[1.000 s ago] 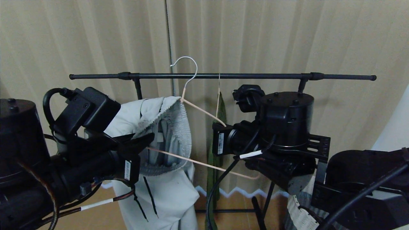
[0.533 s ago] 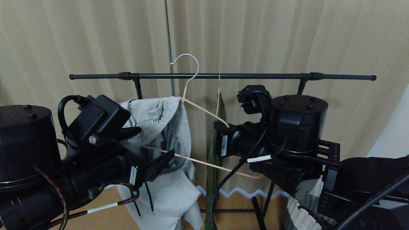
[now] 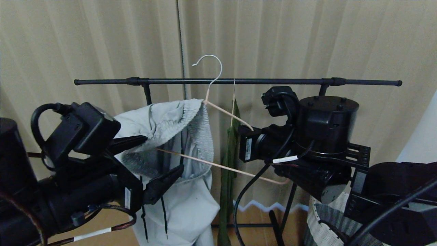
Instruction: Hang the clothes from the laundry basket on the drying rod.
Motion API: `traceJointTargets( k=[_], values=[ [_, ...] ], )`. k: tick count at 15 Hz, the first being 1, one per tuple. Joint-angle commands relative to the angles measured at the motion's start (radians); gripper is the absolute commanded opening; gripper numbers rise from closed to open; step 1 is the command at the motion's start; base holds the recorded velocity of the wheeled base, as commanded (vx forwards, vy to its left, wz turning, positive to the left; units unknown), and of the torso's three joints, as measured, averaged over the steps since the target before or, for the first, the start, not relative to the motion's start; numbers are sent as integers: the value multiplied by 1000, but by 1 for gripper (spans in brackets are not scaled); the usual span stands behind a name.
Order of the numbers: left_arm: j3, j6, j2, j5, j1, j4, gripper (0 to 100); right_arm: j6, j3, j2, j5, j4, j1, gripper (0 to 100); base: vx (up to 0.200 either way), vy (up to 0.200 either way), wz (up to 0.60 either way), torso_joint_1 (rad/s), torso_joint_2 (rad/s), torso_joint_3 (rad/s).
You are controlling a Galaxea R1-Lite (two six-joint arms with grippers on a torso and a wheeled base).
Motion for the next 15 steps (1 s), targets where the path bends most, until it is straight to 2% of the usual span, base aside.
traceJointTargets(
  k=[1,6,8,10,12,15],
  values=[
    [29,14,-70,-13,1,-3,100,-10,1,-4,3,0,-30,0,0,0,0,0,0,0],
    [20,26,-148,-13,12,-4,100,-39,38,-39,20,0,-59,0,0,0,0,0,0,0],
    [11,61,-151,-14,32,-4,100,-47,74,-62,46,-2,-59,0,0,0,0,0,0,0],
    [-26,172,-122,-33,69,-1,100,-75,138,-105,104,-37,-59,0,0,0,0,0,0,0],
    [-40,248,-75,-142,121,-1,100,-125,196,-122,141,-115,-73,0,0,0,0,0,0,0],
    [-86,347,25,-258,172,-3,100,-184,270,-117,212,-223,-83,0,0,0,0,0,0,0]
  ],
)
